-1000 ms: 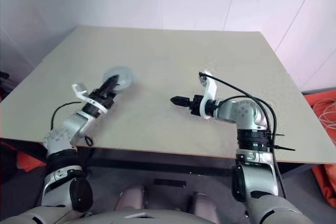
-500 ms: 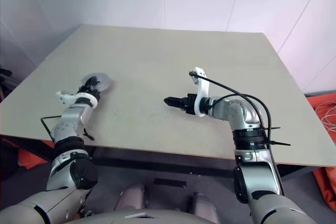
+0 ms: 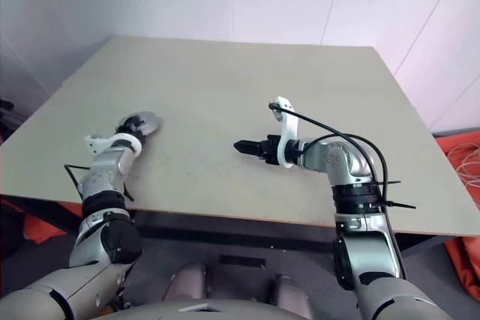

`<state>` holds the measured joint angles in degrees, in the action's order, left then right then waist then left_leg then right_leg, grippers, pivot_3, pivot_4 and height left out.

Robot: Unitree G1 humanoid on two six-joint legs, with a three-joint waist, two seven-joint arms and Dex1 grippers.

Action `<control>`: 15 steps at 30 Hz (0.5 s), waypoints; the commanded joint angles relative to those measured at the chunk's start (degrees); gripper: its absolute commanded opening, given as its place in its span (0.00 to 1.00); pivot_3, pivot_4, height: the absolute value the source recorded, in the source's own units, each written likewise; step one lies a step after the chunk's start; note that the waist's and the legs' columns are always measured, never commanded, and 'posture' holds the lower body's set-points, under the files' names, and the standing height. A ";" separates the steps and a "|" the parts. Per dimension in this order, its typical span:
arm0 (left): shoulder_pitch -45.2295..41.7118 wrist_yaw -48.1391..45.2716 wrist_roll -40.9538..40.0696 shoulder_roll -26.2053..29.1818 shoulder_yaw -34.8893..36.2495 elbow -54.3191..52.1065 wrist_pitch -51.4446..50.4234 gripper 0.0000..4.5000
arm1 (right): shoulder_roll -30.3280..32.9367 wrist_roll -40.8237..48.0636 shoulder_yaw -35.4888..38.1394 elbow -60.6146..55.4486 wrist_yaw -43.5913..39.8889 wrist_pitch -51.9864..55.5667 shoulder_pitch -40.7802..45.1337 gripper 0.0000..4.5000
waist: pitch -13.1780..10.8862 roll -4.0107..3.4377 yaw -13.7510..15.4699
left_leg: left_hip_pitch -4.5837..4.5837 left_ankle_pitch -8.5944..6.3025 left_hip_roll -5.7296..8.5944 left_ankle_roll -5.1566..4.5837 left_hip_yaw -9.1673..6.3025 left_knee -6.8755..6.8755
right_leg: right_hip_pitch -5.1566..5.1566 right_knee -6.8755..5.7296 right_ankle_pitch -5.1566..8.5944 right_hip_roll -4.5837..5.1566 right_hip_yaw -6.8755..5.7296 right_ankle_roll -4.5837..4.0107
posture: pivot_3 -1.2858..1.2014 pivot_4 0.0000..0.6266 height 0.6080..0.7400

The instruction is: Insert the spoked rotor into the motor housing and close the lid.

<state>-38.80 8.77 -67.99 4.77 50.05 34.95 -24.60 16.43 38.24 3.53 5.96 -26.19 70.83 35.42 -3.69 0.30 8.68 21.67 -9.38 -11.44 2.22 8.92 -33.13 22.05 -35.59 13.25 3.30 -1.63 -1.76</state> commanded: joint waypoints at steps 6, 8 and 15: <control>-0.82 4.68 -1.87 -1.88 -0.56 -5.76 0.85 0.99 | -0.11 -0.03 0.99 -1.04 -0.03 0.47 1.35 1.00 | 0.00 0.00 0.01 | -0.01 0.00 0.02 0.00 -0.10 -0.07 | -0.08 -0.01 -0.01 0.01 -0.04 0.01 | 0.52 0.00 1.00; -0.50 5.82 -1.76 -2.22 -0.88 -6.43 0.85 0.99 | -0.16 0.01 1.21 -1.09 0.02 0.56 1.39 1.00 | 0.00 0.00 0.00 | -0.05 0.00 0.02 0.00 -0.10 -0.08 | -0.10 -0.02 -0.01 0.01 -0.03 0.03 | 0.52 0.00 1.00; 2.20 13.58 -2.73 -6.08 -1.97 -13.69 0.55 0.99 | -0.25 -0.02 1.46 -1.27 0.16 0.77 1.41 1.00 | 0.00 0.01 -0.01 | -0.04 0.00 0.04 0.01 -0.13 -0.09 | -0.12 -0.01 -0.02 0.01 -0.03 0.04 | 0.52 0.00 1.00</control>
<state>-37.02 20.05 -69.53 -0.50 49.29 24.47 -23.71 16.21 37.93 3.80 5.96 -26.00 71.73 35.44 -3.69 0.31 8.67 21.64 -9.37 -11.39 2.22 8.79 -33.22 21.93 -35.60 13.23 3.32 -1.66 -1.73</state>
